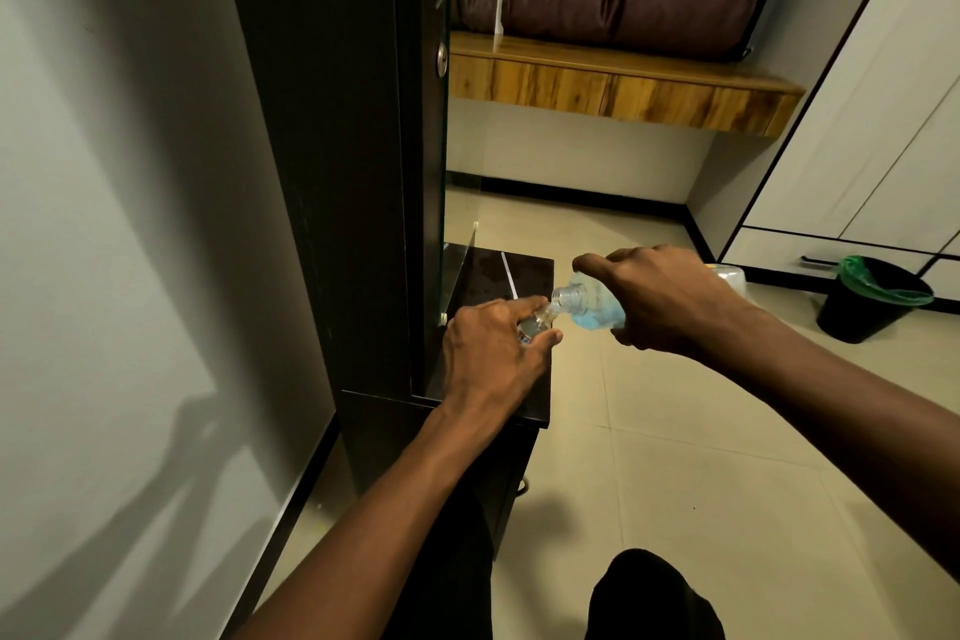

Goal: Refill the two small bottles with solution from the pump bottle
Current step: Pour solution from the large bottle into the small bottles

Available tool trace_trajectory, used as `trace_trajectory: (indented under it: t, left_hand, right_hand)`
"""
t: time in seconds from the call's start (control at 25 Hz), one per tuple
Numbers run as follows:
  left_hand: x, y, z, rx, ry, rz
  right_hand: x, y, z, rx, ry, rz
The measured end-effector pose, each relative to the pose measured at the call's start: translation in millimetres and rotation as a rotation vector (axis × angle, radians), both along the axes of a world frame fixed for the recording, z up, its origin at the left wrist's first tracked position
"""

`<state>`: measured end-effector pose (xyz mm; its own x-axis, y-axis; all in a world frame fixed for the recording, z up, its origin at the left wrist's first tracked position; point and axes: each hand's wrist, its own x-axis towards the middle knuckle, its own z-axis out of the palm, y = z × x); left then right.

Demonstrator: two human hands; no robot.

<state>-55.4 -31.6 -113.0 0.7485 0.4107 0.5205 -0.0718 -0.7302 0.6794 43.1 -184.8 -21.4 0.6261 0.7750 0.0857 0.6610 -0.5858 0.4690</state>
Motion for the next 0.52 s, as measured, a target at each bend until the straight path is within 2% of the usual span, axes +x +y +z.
trace_trajectory:
  t: [0.52]
  left_hand:
    - [-3.0,2.3,-0.4,-0.032,-0.005,-0.004]
  right_hand:
    - [4.1,-0.8,-7.0,0.062,0.000,0.027]
